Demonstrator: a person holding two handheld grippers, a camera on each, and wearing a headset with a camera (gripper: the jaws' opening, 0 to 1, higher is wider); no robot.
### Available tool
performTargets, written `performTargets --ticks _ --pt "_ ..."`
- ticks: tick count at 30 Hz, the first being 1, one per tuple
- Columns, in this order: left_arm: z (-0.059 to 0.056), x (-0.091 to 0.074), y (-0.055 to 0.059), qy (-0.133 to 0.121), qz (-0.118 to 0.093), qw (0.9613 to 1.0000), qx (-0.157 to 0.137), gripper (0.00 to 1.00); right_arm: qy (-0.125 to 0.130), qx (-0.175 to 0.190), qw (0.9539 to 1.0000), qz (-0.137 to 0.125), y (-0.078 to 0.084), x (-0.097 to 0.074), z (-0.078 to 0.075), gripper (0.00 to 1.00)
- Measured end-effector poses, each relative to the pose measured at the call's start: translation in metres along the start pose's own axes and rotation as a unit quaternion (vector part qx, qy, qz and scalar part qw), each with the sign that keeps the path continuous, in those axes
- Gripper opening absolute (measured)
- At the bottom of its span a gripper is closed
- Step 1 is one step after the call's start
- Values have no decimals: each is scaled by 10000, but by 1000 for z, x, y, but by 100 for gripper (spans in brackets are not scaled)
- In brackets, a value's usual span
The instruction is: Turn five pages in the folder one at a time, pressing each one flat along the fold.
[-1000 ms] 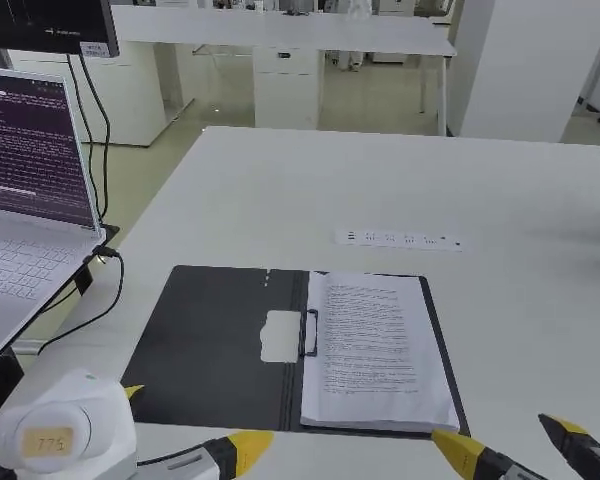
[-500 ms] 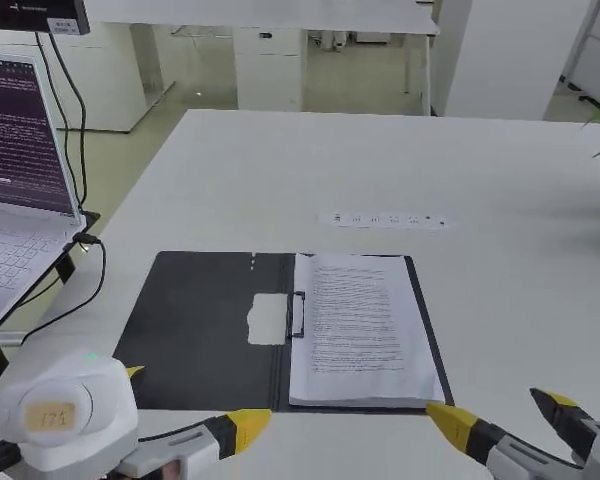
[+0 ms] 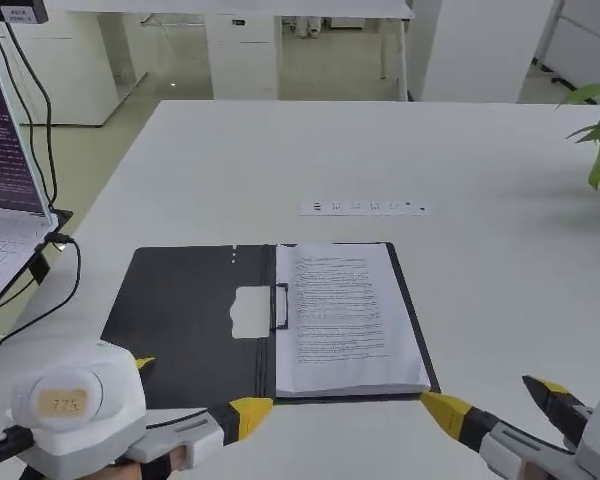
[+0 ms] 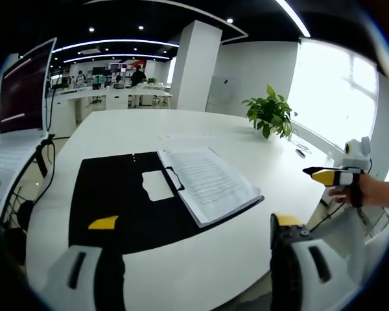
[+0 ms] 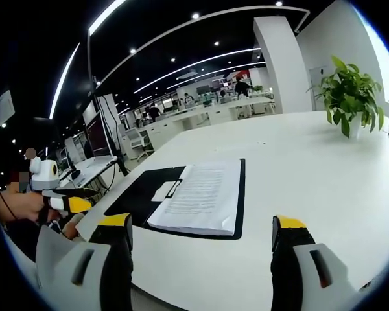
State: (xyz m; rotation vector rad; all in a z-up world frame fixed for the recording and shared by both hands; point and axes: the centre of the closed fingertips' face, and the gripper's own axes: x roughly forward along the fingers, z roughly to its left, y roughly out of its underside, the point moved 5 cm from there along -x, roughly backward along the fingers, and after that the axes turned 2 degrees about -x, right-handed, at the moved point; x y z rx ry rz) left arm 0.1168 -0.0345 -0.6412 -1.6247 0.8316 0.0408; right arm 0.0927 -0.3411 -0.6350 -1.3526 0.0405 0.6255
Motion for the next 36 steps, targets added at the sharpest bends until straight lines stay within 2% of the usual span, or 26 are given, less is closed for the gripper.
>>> performTargets --ticks 12,17,26,36 --pt "-19 40 6 435 344 9976 407 90 139 40 9999 2 2 -1 -2 88" --pt "-29 65 10 632 467 9950 618 88 213 59 9998 -14 2 -1 -4 88" --pt "-49 101 10 905 556 9896 975 84 259 -21 9996 56 3 0 -3 88" --pt "-65 135 17 1041 600 9851 1229 77 331 -104 9994 93 3 1 -3 88"
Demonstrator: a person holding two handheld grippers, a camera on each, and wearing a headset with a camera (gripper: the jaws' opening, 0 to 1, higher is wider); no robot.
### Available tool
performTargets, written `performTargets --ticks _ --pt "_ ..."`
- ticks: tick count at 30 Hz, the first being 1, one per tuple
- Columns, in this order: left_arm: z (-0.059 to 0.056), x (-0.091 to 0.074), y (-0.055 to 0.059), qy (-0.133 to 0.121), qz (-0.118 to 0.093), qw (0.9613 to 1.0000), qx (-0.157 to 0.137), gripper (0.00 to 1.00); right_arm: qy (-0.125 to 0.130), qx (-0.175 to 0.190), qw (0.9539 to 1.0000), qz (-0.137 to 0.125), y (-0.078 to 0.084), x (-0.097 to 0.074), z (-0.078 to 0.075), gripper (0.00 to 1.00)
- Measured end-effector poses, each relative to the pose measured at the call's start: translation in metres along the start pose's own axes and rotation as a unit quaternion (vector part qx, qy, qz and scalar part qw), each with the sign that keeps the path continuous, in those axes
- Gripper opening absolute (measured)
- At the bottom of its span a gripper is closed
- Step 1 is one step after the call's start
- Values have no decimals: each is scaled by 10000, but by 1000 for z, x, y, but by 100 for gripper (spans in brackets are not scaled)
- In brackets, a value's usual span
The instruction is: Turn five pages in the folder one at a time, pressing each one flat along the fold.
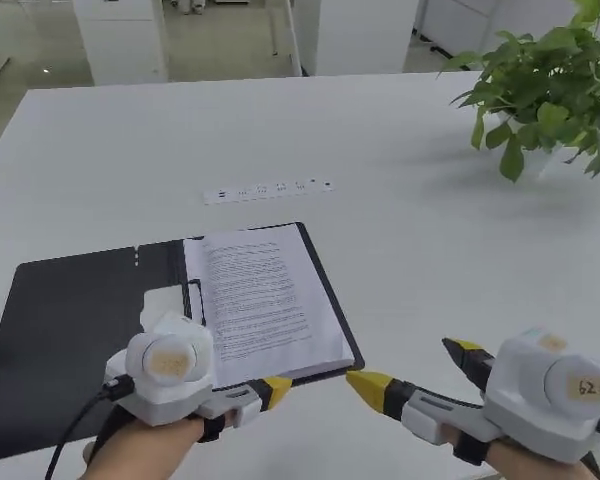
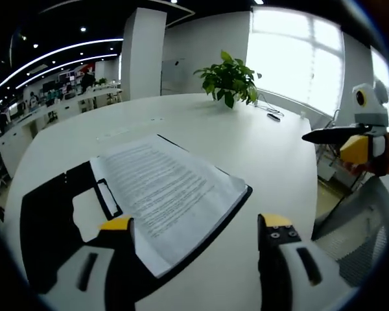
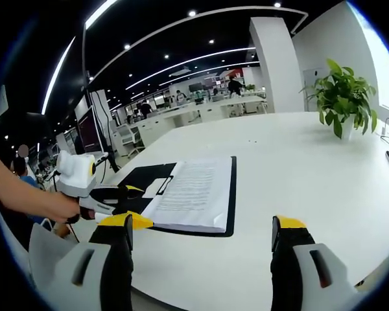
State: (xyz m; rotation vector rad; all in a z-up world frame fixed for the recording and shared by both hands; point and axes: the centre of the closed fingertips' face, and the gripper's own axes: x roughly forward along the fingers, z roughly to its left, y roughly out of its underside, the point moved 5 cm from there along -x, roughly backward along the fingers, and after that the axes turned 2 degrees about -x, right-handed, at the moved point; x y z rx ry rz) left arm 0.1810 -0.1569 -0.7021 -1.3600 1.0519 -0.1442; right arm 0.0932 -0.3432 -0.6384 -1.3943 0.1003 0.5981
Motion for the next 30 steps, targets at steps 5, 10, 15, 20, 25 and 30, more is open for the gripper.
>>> performTargets --ticks 5,10,15,20,25,30 --pt "-4 17 -5 17 -105 9999 11 71 14 -36 10000 39 -1 2 0 88" --pt "-9 36 -3 48 -113 9998 148 70 55 19 10000 -2 -5 6 1 88" --pt "-11 49 1 -18 -72 9996 275 67 75 25 10000 46 -5 12 3 87" --pt "-15 62 -1 -25 -156 9996 251 64 86 127 9999 4 -8 16 6 87" --pt "-18 73 -7 -25 -281 9994 198 61 77 131 9999 43 -6 20 9 87" --pt "-20 81 -4 -8 -219 9995 229 59 83 177 9998 88 -2 23 10 86"
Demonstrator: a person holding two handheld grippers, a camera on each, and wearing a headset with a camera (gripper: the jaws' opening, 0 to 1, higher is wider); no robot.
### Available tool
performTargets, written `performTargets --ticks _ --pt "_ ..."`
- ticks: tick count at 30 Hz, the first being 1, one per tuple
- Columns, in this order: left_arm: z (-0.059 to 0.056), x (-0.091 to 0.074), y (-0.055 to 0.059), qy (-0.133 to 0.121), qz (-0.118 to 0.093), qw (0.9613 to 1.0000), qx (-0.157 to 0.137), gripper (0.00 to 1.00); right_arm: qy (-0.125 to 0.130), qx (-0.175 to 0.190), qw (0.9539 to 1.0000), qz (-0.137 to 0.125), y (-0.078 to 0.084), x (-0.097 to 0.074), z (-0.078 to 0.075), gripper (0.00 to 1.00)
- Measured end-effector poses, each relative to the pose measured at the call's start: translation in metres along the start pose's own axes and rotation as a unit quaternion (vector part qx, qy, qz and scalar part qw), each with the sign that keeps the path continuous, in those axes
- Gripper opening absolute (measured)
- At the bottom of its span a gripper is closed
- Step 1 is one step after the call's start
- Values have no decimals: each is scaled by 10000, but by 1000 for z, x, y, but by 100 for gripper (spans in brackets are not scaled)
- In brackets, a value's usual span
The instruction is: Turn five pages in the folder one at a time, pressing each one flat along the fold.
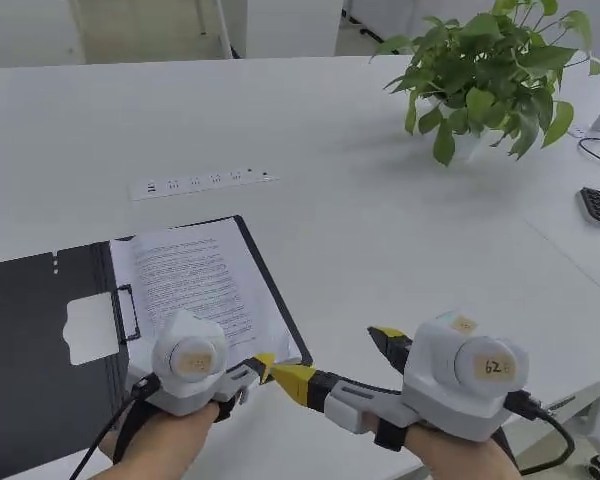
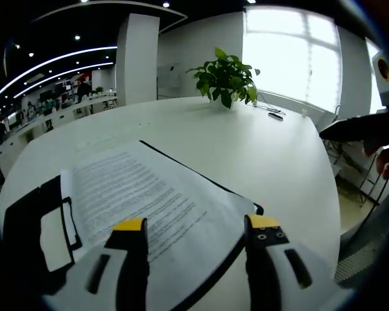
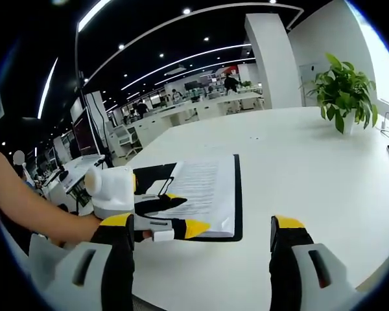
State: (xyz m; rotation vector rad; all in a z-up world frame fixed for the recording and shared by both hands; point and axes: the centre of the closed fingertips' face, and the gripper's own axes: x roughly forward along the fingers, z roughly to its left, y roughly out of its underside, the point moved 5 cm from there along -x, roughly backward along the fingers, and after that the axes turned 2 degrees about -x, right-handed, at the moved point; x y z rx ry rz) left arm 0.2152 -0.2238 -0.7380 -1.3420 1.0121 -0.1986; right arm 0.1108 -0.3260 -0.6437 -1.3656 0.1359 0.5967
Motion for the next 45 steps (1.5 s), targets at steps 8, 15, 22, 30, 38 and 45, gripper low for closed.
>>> performTargets --ticks 8,15,22,30,38,45 --pt "-6 13 7 -29 139 9999 81 50 38 58 10000 37 3 4 1 86" --pt "-2 16 11 -147 141 9993 300 44 -14 117 9999 83 7 11 5 85" --pt "7 14 12 -158 14 9991 397 31 -2 129 9998 152 14 21 4 81" --pt "11 13 12 -211 -64 9980 592 20 -26 154 9996 216 19 33 4 77" --pt "6 14 11 -111 -29 9956 926 4 -51 264 9993 242 20 49 2 73" --pt "9 15 11 -76 -97 9976 679 2 32 382 9988 294 22 69 -4 64"
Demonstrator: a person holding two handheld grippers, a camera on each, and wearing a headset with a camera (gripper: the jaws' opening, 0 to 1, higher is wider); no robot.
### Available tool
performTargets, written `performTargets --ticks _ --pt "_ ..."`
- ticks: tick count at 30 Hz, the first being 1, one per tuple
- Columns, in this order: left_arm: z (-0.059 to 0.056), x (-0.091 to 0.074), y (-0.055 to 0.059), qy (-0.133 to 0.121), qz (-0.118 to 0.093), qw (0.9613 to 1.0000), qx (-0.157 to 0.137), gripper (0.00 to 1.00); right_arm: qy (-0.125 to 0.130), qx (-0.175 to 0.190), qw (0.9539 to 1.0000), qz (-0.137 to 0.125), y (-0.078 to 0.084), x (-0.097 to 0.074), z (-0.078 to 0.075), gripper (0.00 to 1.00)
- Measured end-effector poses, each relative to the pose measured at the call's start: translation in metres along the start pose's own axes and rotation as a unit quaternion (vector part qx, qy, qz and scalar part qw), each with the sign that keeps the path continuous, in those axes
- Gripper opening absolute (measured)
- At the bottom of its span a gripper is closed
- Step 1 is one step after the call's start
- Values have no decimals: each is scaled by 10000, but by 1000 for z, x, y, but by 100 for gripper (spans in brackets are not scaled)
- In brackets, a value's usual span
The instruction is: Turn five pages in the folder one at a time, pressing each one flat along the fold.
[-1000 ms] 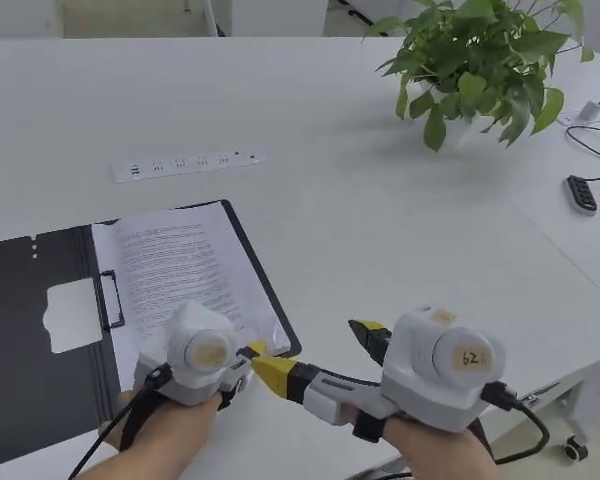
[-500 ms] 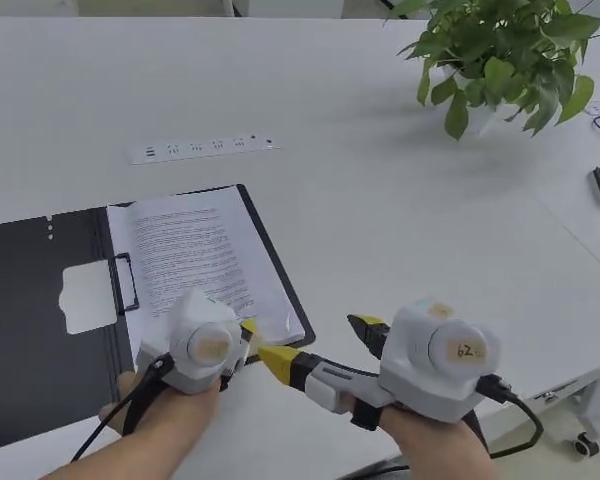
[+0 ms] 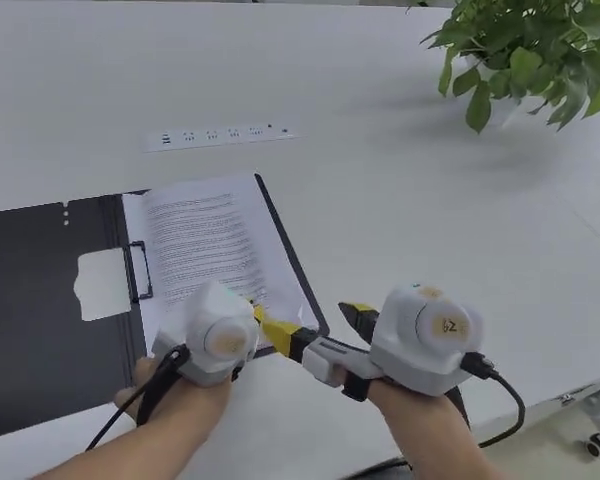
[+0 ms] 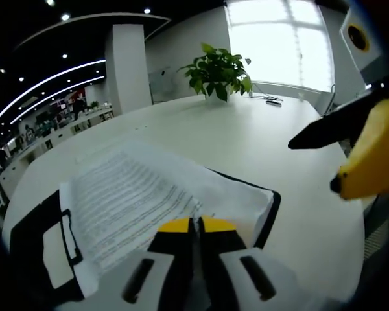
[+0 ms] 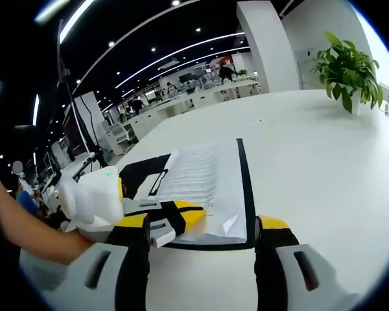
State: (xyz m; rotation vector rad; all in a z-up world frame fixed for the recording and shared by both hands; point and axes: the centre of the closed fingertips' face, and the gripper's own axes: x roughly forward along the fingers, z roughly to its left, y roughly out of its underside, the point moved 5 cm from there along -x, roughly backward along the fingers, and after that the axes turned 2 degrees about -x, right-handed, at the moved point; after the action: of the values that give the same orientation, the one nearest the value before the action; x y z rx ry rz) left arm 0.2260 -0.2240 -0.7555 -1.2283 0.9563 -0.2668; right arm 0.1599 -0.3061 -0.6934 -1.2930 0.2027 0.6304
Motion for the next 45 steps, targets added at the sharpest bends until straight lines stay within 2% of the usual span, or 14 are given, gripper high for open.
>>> performTargets --ticks 12,24,31,34,35,36,39,40,42,44,45 --pt "0 2 2 27 -22 9999 -137 1 78 427 9987 252 13 28 -9 46" --pt "1 2 2 28 -43 9997 -252 1 217 856 9951 453 26 43 -17 34" --pt "1 2 2 16 -43 9996 -286 1 399 876 9940 517 29 44 -24 14" --pt "1 2 2 20 -33 9995 -308 1 597 904 9926 548 32 44 -31 3" --pt "1 2 2 21 -31 9995 -317 1 662 959 9915 572 33 43 -33 0" --pt "1 2 2 23 -32 9994 -341 1 626 1217 9892 530 34 44 -33 0" --pt "2 2 2 9 -25 9990 -455 1 646 1451 9863 445 35 44 -34 0" --pt "2 3 2 5 -19 9987 -518 2 588 1718 9827 359 34 44 -32 0" --pt "2 2 1 8 -23 9982 -592 2 592 1910 9794 272 33 41 -34 0" --pt "2 2 1 37 -59 9950 -992 2 463 2248 9732 105 31 40 -33 0" --pt "3 0 1 45 -46 9948 -1015 1 464 2295 9722 64 31 38 -34 0"
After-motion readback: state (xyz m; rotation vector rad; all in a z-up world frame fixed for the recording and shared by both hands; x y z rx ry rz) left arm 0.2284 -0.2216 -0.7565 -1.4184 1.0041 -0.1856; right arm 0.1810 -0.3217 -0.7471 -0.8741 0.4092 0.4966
